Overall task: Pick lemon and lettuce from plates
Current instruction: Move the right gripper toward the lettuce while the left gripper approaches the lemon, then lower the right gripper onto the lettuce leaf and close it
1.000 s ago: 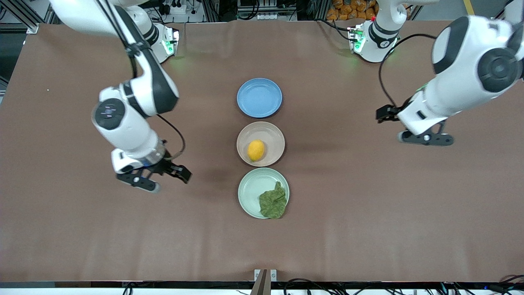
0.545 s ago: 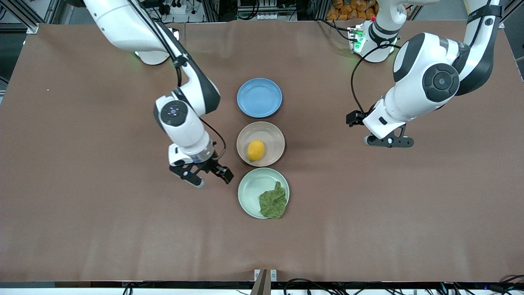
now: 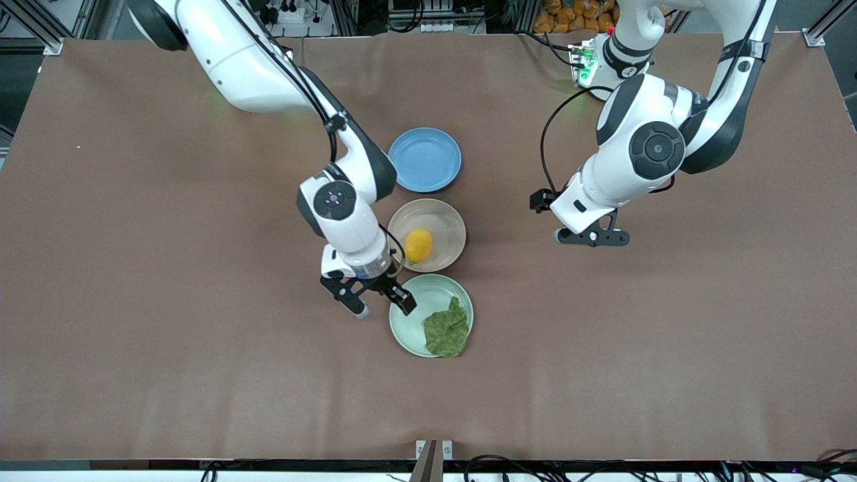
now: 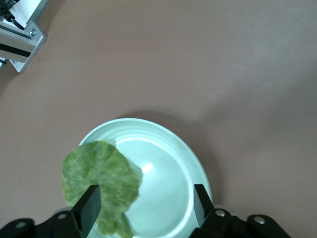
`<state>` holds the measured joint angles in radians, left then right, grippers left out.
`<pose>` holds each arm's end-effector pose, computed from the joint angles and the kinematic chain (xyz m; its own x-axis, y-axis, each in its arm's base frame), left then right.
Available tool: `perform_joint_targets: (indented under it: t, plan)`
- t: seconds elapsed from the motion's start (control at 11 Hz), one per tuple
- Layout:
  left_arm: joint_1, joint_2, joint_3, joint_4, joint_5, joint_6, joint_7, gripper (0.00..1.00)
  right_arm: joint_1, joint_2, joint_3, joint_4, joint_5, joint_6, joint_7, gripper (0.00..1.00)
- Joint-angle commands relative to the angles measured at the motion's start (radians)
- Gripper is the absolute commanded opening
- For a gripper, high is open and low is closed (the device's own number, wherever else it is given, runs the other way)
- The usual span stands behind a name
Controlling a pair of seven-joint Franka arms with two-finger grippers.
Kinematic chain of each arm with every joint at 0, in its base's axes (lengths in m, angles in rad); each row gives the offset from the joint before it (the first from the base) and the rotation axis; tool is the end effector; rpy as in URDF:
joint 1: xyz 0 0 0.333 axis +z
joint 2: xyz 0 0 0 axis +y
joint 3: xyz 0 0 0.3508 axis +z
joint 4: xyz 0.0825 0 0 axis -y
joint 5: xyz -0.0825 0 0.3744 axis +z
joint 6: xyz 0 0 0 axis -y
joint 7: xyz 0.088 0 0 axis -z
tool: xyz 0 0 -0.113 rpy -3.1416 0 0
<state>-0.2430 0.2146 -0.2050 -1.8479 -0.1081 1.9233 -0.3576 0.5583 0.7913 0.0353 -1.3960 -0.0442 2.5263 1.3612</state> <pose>0.5363 -0.2590 0.4333 0.9828 -0.0511 -0.1774 -0.0371 -0.9960 0.0814 0.6515 0.4312 0.2947 0.7197 -0.6896 0.0800 -0.6357 -0.7010 -0.3234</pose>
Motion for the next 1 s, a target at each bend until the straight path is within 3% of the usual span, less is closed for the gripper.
perform_joint_targets:
  t: [0.0, 0.36, 0.55, 0.91]
  plan:
    - [0.005, -0.006, 0.002, 0.015, -0.021, 0.002, -0.009, 1.0, 0.041, 0.166, -0.035, 0.214, -0.014, 0.049, 0.134, 0.79]
    - [-0.01, 0.015, 0.002, 0.015, -0.031, 0.037, -0.037, 1.0, 0.072, 0.244, -0.061, 0.241, -0.011, 0.233, 0.184, 0.78]
    - [-0.009, 0.025, 0.002, 0.015, -0.031, 0.046, -0.041, 1.0, 0.077, 0.297, -0.063, 0.303, -0.011, 0.235, 0.177, 0.78]
    - [-0.004, 0.034, 0.002, 0.015, -0.031, 0.045, -0.043, 1.0, 0.109, 0.348, -0.093, 0.327, -0.022, 0.236, 0.145, 0.79]
